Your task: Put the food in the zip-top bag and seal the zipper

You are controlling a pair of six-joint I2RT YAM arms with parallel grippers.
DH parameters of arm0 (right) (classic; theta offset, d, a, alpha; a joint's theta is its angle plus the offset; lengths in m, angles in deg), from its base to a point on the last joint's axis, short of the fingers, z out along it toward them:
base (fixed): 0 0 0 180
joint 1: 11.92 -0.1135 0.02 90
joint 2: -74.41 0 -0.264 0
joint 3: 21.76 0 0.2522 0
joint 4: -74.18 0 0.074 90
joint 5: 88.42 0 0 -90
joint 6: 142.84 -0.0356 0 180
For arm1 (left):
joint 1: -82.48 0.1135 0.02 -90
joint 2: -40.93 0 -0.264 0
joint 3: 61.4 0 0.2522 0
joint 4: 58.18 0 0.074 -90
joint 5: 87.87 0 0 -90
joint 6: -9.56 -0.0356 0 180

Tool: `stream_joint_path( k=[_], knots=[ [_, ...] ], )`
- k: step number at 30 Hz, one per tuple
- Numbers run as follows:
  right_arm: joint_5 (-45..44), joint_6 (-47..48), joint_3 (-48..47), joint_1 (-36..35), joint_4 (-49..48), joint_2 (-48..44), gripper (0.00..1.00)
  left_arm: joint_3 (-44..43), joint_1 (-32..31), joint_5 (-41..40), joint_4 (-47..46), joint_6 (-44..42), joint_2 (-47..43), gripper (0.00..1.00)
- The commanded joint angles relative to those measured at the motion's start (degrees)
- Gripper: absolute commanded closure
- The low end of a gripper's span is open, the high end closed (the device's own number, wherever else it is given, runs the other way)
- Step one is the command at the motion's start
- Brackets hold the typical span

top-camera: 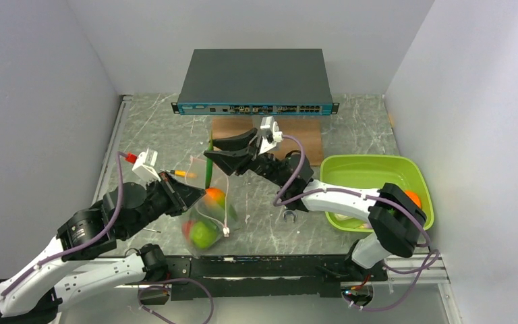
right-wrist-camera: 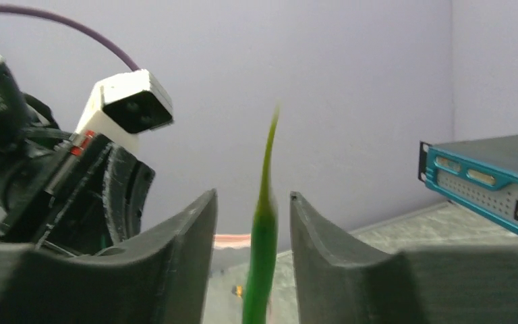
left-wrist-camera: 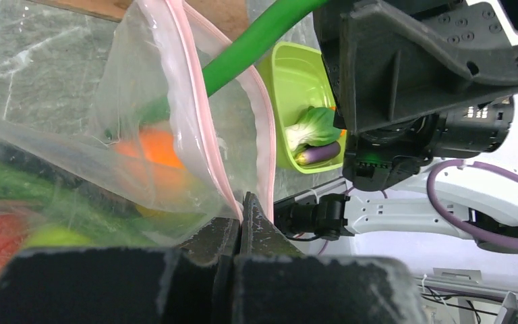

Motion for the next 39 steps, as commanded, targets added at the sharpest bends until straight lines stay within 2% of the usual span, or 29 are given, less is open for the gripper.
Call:
stream_joint_path(
  k=[1, 5, 15, 19, 21, 22, 24, 29, 34, 39],
  knots=[
    [0.4, 1.1, 1.1, -0.5, -8.9, -0.8, 0.48, -1.6, -0.2, -0.4, -3.7, 0.9, -1.8, 1.0],
    [2.0, 3.3, 0.2, -0.9, 2.0, -3.3, 0.3, -0.9, -0.2, -0.7, -4.1, 1.0, -2.0, 1.0],
    [-4.0, 5.2, -1.5, -1.2, 30.6, -16.7, 0.3, 0.1, -0.2, -1.2, -3.1, 1.0, -2.3, 1.0],
    [-6.2, 6.6, -4.1, -1.1, 42.4, -18.8, 0.34, 1.1, -0.2, -1.7, -3.3, 1.3, -3.1, 1.0],
    [-6.5, 7.4, -6.1, -1.3, 48.8, -18.9, 0.34, 1.3, -0.2, -1.6, -3.3, 1.4, -3.2, 1.0],
    [-6.7, 8.1, -7.9, -1.5, 53.8, -18.5, 0.3, 1.2, -0.2, -1.5, -3.2, 1.3, -3.2, 1.0],
    [-9.7, 11.1, -10.3, -4.3, 61.9, -18.4, 0.24, 1.0, -0.2, -1.2, -2.9, 1.2, -3.2, 1.0],
    [-16.3, 10.9, -12.7, -9.6, 73.9, -20.5, 0.25, 1.2, -0.2, -1.2, -2.9, 0.7, -2.4, 1.0],
    [-23.5, 4.8, -11.9, -11.1, 81.3, -23.4, 0.3, 0.5, -0.2, -0.3, -3.1, -0.3, -0.4, 1.0],
    [-29.9, -2.7, -5.5, -8.6, 81.4, -30.5, 0.29, 1.4, -0.2, 0.5, -3.7, -0.6, 0.8, 1.0]
  ],
)
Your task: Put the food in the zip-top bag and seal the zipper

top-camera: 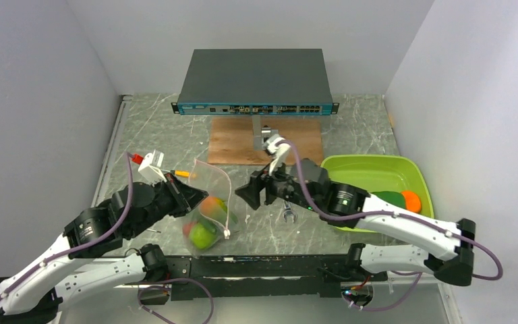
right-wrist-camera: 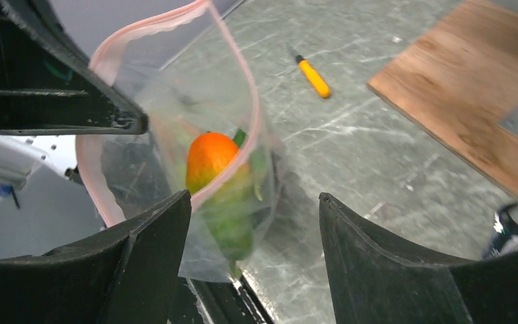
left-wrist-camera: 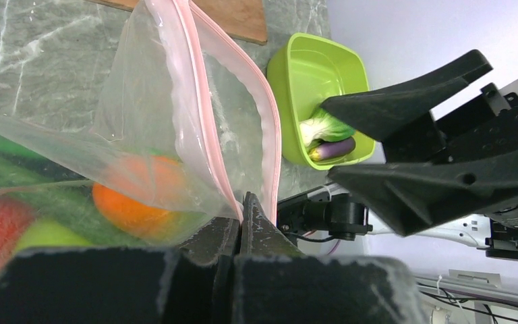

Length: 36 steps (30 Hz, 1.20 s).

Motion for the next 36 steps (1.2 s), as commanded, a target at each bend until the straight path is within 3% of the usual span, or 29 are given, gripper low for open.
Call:
stream_joint_path(
  k=[1, 6, 10, 16, 21, 27, 33, 35, 36],
  knots=[
    [-9.6, -6.9, 2.8, 3.2, 4.0, -6.9, 0.29, 0.0, -0.2, 0.8, -3.9, -0.6, 0.9, 1.0],
    [-12.1, -8.9, 6.6, 16.1, 10.7, -10.6, 0.27, -0.1, -0.2, 1.0, -3.5, -0.7, 1.4, 1.0],
    [-20.6, -15.4, 12.5, 26.7, 16.2, -16.1, 0.27, -0.3, -0.2, 0.4, -2.6, -0.6, 1.0, 1.0],
    [-33.2, -25.2, 23.3, 33.0, 18.0, -25.5, 0.32, 0.3, -0.2, -0.1, -2.9, -0.3, 0.4, 1.0],
    [-30.8, -21.9, 22.9, 44.8, 14.4, -16.4, 0.34, -1.1, -0.2, 1.0, -2.2, -1.5, 2.6, 1.0],
    [-13.7, -23.6, 22.7, 68.1, 7.9, -3.4, 0.34, -0.7, -0.2, 1.5, -2.3, -1.6, 2.6, 1.0],
    [-25.0, -30.1, 16.1, 78.3, 12.8, 5.6, 0.26, -0.7, -0.2, 1.4, -1.5, -1.3, 2.6, 1.0],
    [-29.1, -33.4, 13.6, 81.1, 16.6, 7.6, 0.08, -0.9, -0.2, 1.6, -1.7, -1.3, 2.6, 1.0],
    [-29.7, -34.7, 12.9, 83.2, 17.6, 8.2, 0.04, -0.9, -0.2, 1.7, -1.8, -1.3, 2.6, 1.0]
  ],
)
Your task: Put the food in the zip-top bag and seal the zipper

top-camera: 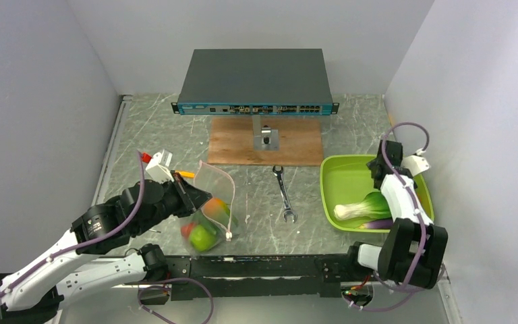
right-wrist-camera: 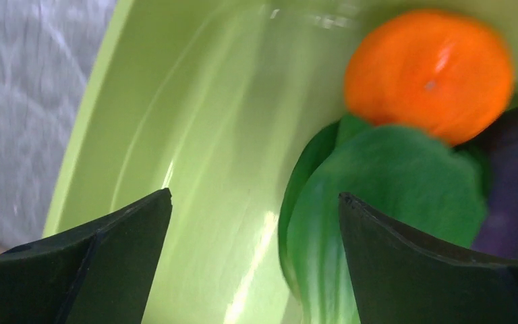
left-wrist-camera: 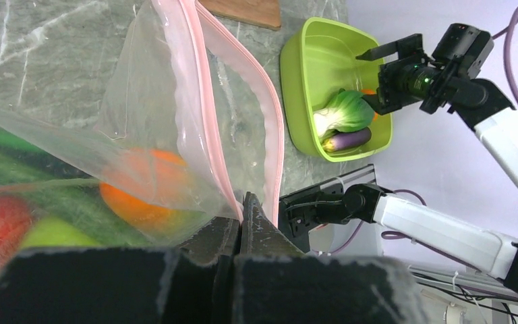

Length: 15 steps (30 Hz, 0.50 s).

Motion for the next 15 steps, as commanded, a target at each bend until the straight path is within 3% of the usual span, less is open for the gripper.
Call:
stream_joint_path(
  k=[1, 7, 15],
  knots=[
    [-7.2, -7.5, -6.1, 6.8, 3.8, 1.9, 0.03, -1.1, -0.2, 0.5, -2.3, -0.7, -0.3, 1.0],
    [6.6, -4.5, -1.1, 19.9, -6.2, 2.2, 0.01, -1.7, -0.2, 1.2, -1.9, -0.6, 0.6, 1.0],
    [5.5, -5.1, 0.3, 22.9, -8.2, 7.7, 0.01, -1.8, -0.2, 1.9, -1.1, 0.1, 0.5, 1.0]
  ],
)
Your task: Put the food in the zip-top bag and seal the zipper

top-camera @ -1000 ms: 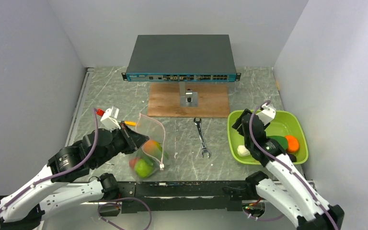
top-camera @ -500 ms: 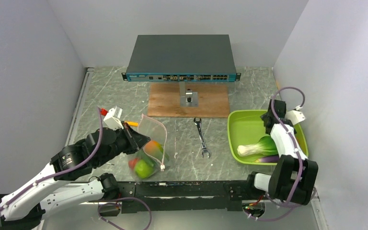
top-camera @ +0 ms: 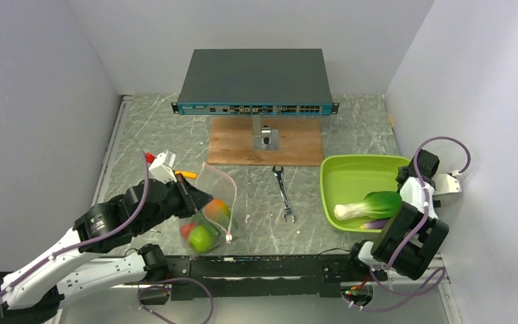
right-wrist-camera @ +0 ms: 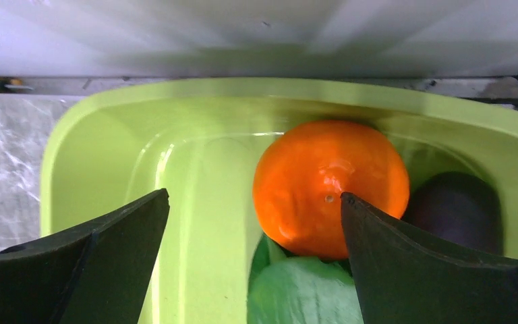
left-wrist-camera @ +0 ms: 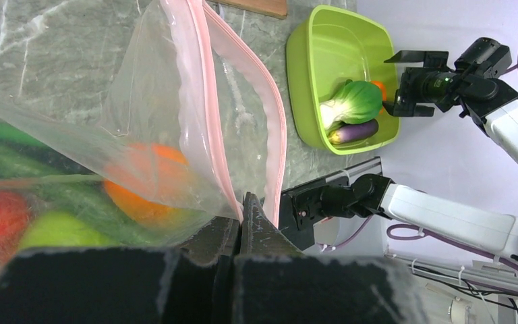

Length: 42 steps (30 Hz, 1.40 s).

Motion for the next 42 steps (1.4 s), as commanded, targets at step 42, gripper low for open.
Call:
stream_joint_path(
  k=[42],
  knots=[
    [-7.2, -7.1, -3.4, -1.8, 8.6, 6.9, 0.0, 0.2, -0.2, 0.8, -1.0, 0.6, -2.7, 1.0]
  ],
)
